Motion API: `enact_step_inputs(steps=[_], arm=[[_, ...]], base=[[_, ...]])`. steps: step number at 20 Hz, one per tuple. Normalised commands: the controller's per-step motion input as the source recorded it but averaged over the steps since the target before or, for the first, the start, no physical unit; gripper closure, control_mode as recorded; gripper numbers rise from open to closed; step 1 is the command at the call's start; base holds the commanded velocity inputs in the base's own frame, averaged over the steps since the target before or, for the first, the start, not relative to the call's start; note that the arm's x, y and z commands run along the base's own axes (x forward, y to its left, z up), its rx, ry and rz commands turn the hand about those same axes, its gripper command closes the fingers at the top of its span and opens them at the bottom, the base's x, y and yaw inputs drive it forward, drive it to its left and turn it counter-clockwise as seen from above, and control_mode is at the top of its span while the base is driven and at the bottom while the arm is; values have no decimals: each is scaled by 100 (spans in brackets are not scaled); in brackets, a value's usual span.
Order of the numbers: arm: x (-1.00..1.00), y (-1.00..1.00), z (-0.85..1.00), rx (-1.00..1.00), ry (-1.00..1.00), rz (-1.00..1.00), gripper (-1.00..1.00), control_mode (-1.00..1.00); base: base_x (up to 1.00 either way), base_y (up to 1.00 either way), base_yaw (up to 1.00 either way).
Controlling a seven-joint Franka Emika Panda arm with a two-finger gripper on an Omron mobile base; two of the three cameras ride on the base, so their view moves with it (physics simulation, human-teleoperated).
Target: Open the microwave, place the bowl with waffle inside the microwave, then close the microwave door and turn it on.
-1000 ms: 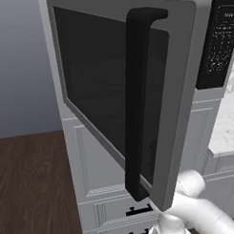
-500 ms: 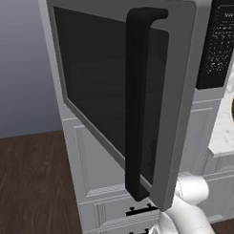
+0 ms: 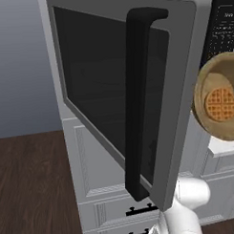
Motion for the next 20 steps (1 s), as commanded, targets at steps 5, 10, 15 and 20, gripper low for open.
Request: enact_step_inputs(steps=[5,10,15,20], arm=[[51,93,57,-15,35,-3,100,-100],[86,59,31,-2,57,0,100,-100],[9,10,0,5,-2,0,100,-100],[61,27,3,1,0,-12,100,-100]], base=[[0,0,0],[0,0,0],[0,0,0],[0,0,0]])
